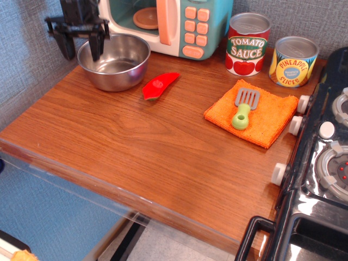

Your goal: Move the bowl to the left of the chili.

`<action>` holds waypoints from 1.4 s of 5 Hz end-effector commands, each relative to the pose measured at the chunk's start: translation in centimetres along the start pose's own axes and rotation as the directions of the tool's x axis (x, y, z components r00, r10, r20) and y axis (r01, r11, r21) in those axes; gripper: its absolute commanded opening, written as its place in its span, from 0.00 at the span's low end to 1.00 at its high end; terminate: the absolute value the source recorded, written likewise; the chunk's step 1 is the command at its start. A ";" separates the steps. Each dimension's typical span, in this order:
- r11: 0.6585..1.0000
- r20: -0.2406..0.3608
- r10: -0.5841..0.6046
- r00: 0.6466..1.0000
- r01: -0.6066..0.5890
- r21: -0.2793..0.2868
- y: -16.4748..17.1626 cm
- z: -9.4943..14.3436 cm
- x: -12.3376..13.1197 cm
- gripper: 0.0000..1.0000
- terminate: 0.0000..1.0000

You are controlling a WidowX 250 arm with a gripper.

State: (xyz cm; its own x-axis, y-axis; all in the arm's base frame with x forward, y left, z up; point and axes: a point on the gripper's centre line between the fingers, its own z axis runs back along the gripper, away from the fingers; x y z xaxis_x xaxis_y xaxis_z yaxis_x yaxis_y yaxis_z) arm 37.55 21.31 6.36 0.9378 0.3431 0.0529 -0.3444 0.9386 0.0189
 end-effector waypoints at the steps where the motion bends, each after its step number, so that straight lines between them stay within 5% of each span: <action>1: 0.989 0.212 -0.139 0.967 0.122 0.088 -1.3 10.3 -3.1 1.00 0.00; 4: 0.946 0.183 -0.324 0.928 0.319 0.055 -9.5 7.8 -10.3 1.00 0.00; 7: 0.941 0.163 -0.335 0.928 0.319 0.113 -10.6 6.2 -11.2 1.00 0.00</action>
State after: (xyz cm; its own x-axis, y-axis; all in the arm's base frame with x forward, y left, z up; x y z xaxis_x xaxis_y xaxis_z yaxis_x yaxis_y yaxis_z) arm 31.70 6.47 9.63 0.9885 0.0009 0.1515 -0.0220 0.9902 0.1376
